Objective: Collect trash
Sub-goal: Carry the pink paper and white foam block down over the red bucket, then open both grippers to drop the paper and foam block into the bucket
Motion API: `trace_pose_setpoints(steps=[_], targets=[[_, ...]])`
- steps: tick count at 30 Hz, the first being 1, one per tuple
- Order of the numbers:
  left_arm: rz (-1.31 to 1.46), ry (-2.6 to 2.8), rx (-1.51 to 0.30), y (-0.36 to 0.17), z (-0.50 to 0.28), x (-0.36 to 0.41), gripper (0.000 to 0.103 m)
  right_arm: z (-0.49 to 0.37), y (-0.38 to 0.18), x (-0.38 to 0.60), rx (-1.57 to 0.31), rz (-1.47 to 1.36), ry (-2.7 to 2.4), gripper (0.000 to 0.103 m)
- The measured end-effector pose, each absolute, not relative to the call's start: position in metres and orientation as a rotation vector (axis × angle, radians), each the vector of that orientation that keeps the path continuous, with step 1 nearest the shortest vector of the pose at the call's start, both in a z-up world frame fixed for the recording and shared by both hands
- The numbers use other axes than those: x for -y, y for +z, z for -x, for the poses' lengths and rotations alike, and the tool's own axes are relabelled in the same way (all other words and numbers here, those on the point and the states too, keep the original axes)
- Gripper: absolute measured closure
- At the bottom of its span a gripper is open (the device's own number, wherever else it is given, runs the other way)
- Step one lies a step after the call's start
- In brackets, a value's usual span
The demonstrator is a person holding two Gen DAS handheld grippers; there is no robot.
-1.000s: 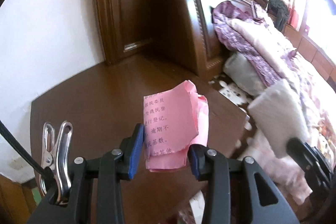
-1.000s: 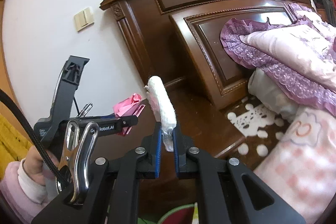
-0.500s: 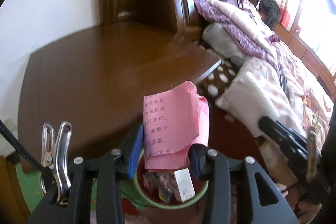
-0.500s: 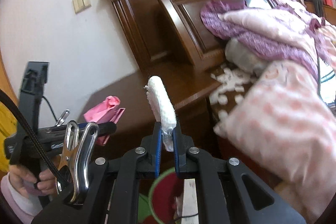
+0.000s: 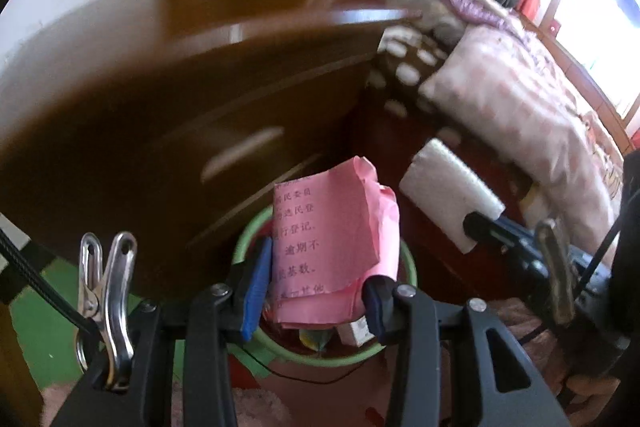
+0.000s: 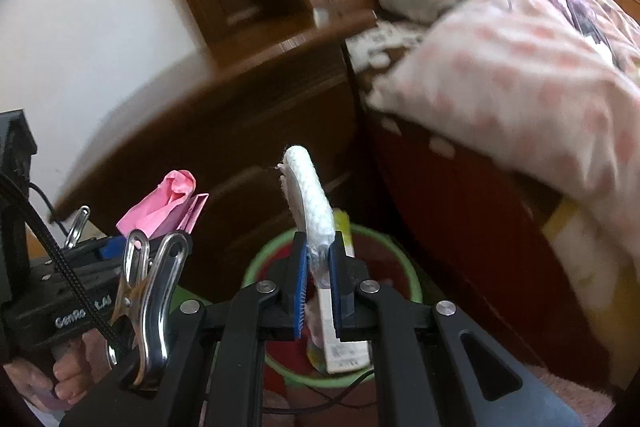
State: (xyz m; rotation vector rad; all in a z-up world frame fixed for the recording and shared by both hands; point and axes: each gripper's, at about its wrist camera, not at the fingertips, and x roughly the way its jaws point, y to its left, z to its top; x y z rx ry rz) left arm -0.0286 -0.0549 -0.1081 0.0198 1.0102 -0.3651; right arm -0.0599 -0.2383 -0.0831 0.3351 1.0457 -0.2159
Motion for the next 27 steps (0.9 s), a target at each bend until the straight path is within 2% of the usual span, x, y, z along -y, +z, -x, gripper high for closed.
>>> trace_pose_setpoints(steps=[6, 15, 27], targets=[[0.021, -0.362, -1.085, -0.151, 0.022, 0.054, 0.06, 0.06, -0.118, 0.248, -1.125, -0.316, -0.261, 0.093], [0.017, -0.369, -1.113, -0.183, 0.016, 0.061, 0.058, 0.061, -0.162, 0.251, -1.216, -0.312, -0.246, 0.093], [-0.017, -0.343, -1.152, -0.199, 0.005, 0.073, 0.056, 0.046, -0.186, 0.247, -1.263, -0.323, -0.212, 0.093]])
